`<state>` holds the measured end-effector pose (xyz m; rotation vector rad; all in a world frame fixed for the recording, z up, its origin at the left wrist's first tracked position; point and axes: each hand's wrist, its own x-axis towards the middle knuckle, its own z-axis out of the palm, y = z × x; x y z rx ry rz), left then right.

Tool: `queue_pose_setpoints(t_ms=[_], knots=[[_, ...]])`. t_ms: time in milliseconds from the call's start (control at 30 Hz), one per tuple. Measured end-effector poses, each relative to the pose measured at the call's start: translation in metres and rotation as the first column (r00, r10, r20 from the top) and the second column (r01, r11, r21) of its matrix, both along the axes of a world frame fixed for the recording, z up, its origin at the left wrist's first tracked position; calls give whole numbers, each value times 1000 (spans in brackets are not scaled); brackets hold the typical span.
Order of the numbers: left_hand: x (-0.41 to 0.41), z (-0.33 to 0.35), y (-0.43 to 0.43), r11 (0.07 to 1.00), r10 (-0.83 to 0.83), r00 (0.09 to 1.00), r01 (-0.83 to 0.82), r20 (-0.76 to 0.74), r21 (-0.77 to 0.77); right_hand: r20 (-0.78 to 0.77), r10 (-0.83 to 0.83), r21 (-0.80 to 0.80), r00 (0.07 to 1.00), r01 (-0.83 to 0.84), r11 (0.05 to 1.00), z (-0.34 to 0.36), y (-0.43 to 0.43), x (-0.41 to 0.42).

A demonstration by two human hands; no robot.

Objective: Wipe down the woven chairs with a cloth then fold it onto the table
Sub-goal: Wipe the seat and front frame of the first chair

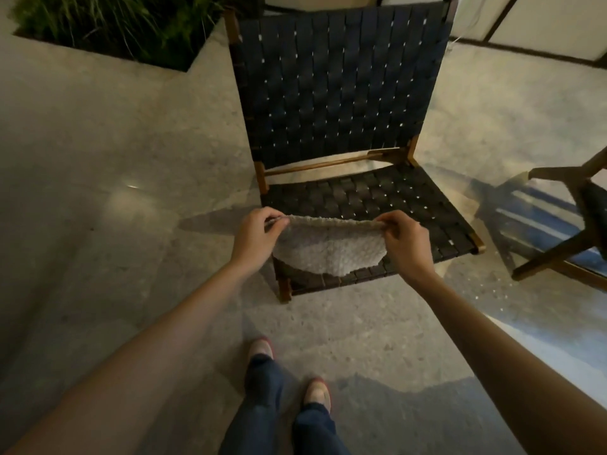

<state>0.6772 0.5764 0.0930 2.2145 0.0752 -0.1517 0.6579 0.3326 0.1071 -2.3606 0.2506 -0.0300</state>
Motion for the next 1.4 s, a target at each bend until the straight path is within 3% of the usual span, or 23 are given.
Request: queue_pose_setpoints(t_ms=[167,300,433,567,867,1000,1133,1300,1400], knots=[[45,-26,10,995,-93,992,96,86,-26,41,-59,-2,997,59,998,-22,2,26],[52,-75,22,969,-239,969,241,57,-44,5,-36,-44,999,37,998,-66,5,28],[45,-136,30,899,-415,909,404,35,167,-60,-37,-52,998,34,998,-127,6,22],[46,-191,29,873,-464,882,440,82,213,14,-49,-76,999,50,996,-197,6,17],[110,-303,2,921,-352,897,281,266,271,118,-31,-227,993,57,972,-311,-21,72],[138,-339,-9,915,-324,902,223,285,336,47,-29,-275,998,41,961,-351,-28,98],[149,-362,-16,905,-298,907,168,298,391,22,-101,-429,995,101,897,-373,-30,102],[154,-366,-18,882,-270,925,127,266,454,108,-256,-455,961,277,846,-372,-27,97],[151,-365,-21,854,-266,940,127,214,505,-20,-328,-473,944,280,835,-367,-26,97]])
